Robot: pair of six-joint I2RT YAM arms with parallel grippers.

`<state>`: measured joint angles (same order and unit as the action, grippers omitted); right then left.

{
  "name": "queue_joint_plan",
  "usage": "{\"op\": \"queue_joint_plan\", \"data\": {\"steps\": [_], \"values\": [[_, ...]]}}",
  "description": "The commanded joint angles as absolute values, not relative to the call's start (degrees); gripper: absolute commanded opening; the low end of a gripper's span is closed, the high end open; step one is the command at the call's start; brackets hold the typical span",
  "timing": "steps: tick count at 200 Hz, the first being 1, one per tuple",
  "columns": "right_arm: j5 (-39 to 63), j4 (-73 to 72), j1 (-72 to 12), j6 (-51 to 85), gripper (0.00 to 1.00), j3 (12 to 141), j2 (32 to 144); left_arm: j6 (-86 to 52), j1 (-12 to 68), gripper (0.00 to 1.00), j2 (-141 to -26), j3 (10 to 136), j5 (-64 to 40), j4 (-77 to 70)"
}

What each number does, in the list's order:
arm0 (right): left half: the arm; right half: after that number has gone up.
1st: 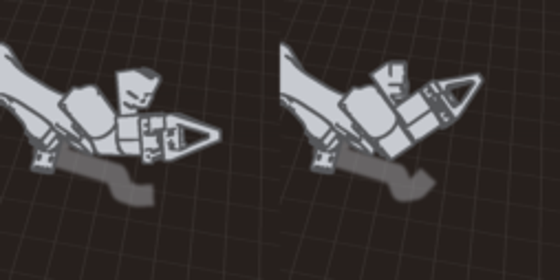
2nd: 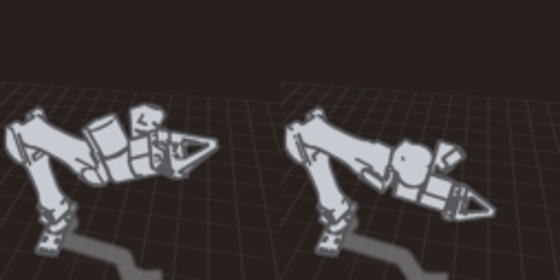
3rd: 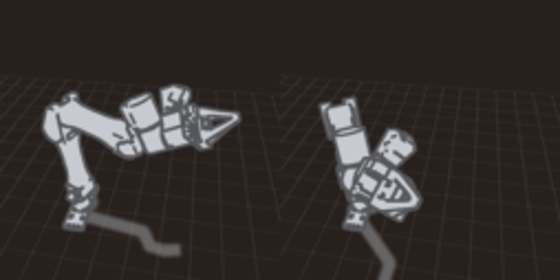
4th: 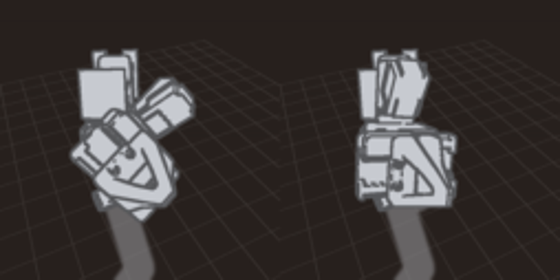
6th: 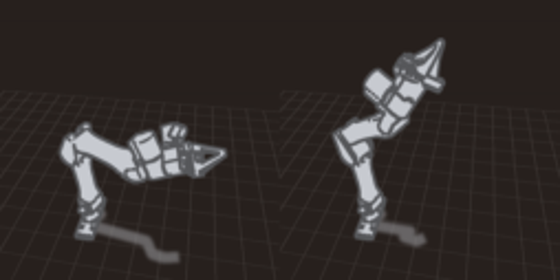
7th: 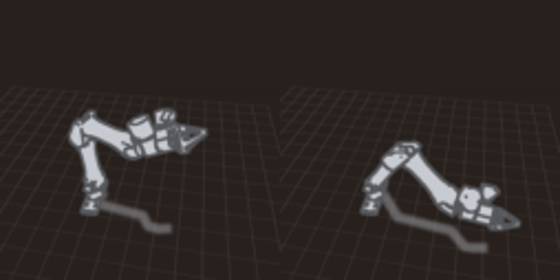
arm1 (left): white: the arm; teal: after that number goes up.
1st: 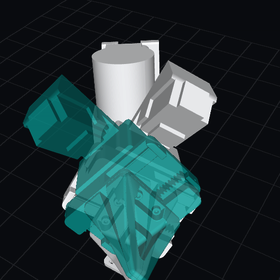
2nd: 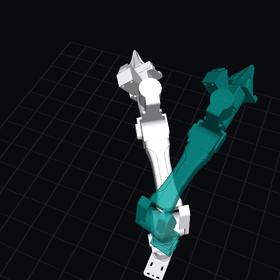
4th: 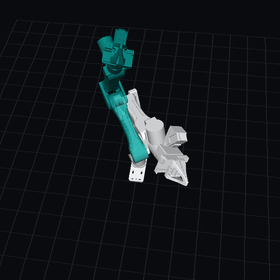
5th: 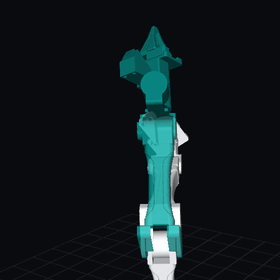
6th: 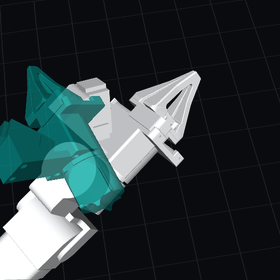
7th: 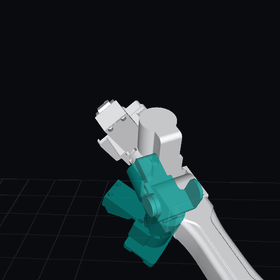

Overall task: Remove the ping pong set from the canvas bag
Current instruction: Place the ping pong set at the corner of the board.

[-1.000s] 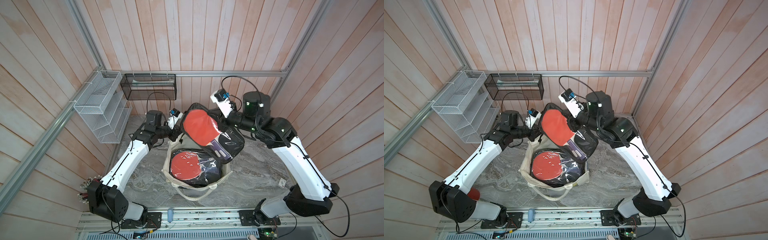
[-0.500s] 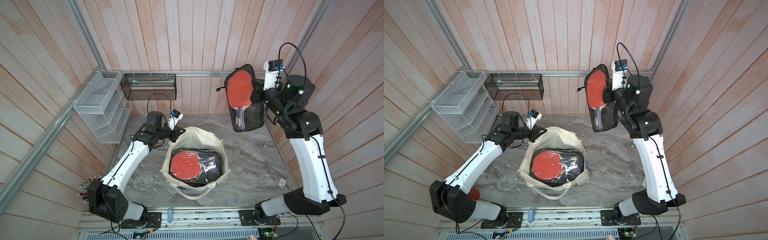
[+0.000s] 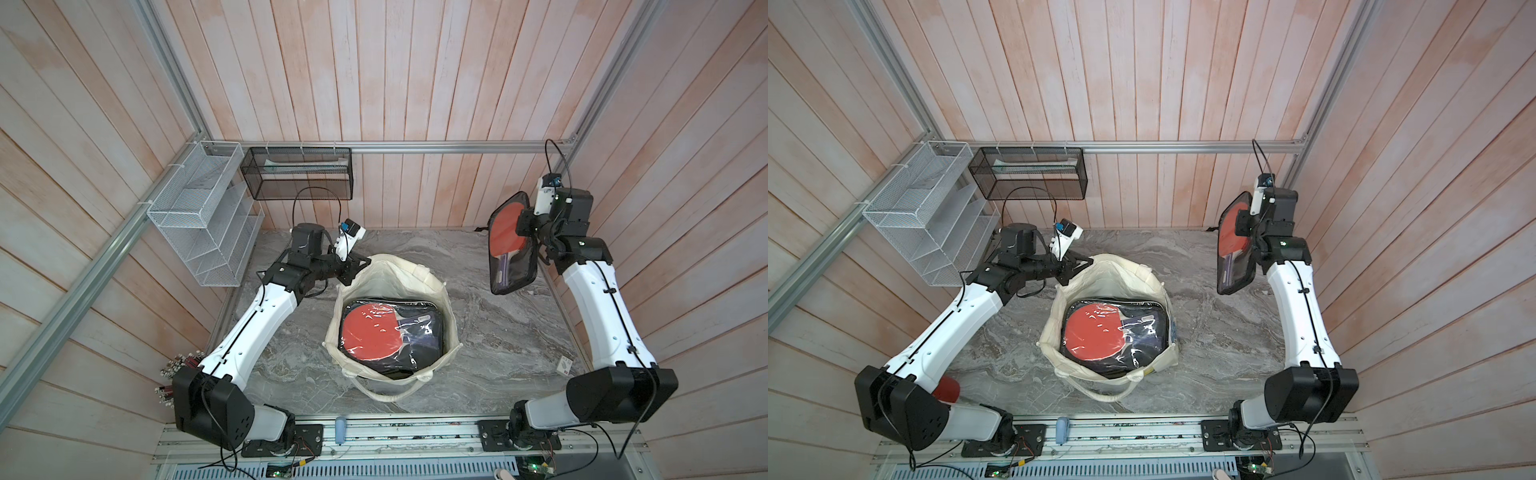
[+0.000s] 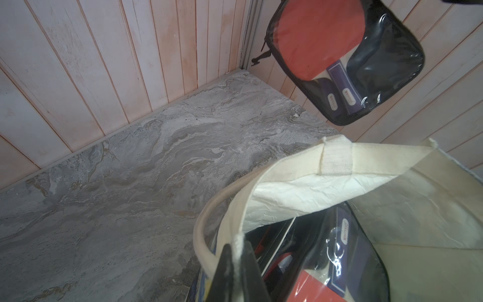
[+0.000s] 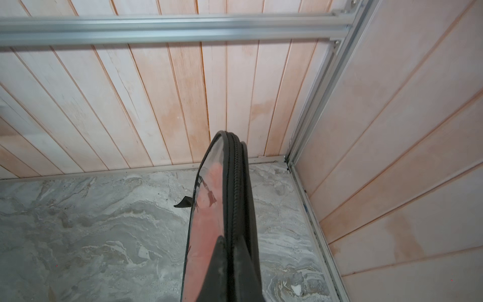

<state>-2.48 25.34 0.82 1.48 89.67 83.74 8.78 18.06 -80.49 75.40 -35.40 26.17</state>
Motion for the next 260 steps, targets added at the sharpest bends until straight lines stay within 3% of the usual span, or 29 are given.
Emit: {"op": "queue_joint_plan", "data": {"steps": [1, 49, 114, 174, 229, 260], "values": [[0.3, 14.5, 3.4, 2.5, 0.0, 87.0, 83.1, 8.8, 18.4, 0.0, -77.6, 75.3, -37.6, 23.2], [9.8, 9.1, 10.6, 3.0, 0.0, 84.2, 89.2, 9.0, 18.4, 0.0, -77.7, 75.4, -37.4, 23.3], [18.4, 12.6, 14.6, 0.8, 0.0, 103.4, 110.0, 9.9, 18.3, 0.0, -77.9, 76.4, -36.7, 24.6], [20.7, 11.7, 17.0, 1.1, 0.0, 109.8, 120.1, 11.0, 18.3, 0.0, -77.8, 77.6, -34.9, 25.6], [26.9, 19.1, 19.5, 2.0, 0.0, 130.5, 136.1, 11.7, 18.3, 0.0, -80.0, 79.6, -33.5, 27.6], [26.9, 21.1, 18.8, 1.5, 0.0, 132.8, 138.7, 11.5, 18.1, 0.0, -81.4, 80.0, -32.3, 28.0]]}}
